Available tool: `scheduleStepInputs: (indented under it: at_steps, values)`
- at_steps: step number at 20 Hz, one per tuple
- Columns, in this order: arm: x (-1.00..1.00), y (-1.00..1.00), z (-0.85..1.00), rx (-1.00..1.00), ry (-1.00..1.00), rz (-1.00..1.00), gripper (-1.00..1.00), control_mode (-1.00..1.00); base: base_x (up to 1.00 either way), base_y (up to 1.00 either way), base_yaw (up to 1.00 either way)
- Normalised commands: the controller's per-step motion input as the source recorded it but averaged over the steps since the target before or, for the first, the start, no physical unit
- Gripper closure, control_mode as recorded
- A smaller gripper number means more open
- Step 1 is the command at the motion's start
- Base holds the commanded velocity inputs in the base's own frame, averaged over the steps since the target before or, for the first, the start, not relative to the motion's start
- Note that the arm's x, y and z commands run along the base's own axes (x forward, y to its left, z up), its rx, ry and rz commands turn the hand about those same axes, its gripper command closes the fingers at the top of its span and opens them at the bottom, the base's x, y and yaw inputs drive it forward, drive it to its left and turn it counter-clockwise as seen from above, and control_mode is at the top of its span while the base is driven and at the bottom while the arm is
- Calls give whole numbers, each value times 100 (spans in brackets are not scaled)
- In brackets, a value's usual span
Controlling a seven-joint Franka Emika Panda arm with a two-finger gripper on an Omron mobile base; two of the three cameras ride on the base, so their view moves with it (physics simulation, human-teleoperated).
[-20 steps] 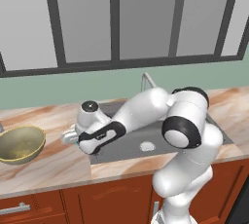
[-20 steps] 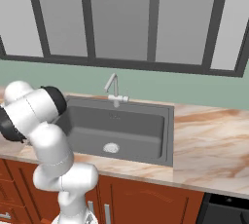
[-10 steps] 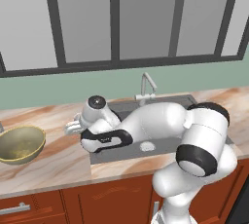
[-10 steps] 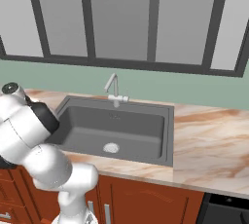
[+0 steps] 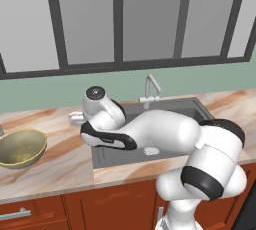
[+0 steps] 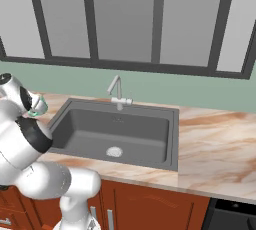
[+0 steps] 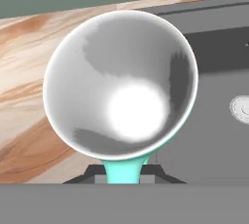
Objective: Pick the mug and place it in the sink. Pick the bowl and place it in the open cabinet and then close the cabinet.
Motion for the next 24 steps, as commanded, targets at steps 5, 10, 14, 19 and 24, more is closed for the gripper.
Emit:
scheduleStepInputs:
  at_steps: [5,10,14,19,24]
  values:
    - [-13,-50,0,3,-1,-16,100,-100,0,0,0]
    - [-33,-73,0,12,-1,-11,100,-100,0,0,0]
    - [-23,-60,0,14,0,-15,100,-100,0,0,0]
    - [-5,-54,0,16,4,-15,100,-100,0,0,0]
    - [2,-38,0,4,8,-8,100,-100,0,0,0]
